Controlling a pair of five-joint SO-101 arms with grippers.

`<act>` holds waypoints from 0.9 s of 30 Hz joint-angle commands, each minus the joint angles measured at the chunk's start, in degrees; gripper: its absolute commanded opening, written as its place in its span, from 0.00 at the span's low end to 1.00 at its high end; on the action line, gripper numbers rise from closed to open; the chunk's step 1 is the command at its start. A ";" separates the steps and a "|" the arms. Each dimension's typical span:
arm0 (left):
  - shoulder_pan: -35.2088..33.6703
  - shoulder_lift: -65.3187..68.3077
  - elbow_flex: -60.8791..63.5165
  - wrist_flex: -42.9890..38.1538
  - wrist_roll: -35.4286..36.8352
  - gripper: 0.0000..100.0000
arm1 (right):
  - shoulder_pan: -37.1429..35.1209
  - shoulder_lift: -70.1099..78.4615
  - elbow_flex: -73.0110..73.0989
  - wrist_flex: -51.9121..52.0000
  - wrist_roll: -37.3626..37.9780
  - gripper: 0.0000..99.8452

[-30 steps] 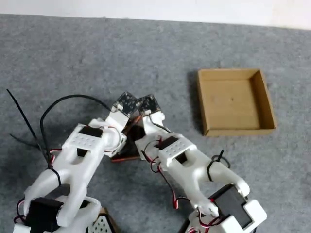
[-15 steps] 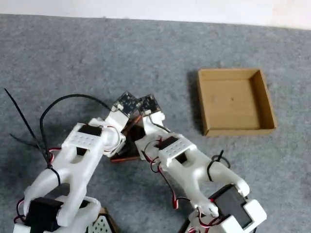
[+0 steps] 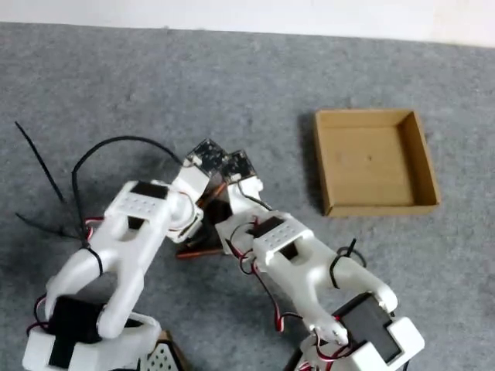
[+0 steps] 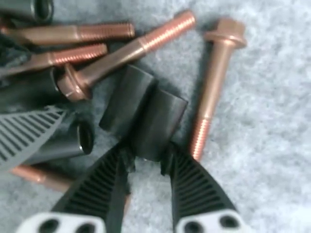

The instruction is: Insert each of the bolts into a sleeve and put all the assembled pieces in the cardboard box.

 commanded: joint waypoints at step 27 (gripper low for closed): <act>-0.40 2.07 -0.57 2.20 -2.73 0.01 | -0.22 -0.40 -1.10 -1.98 0.70 0.01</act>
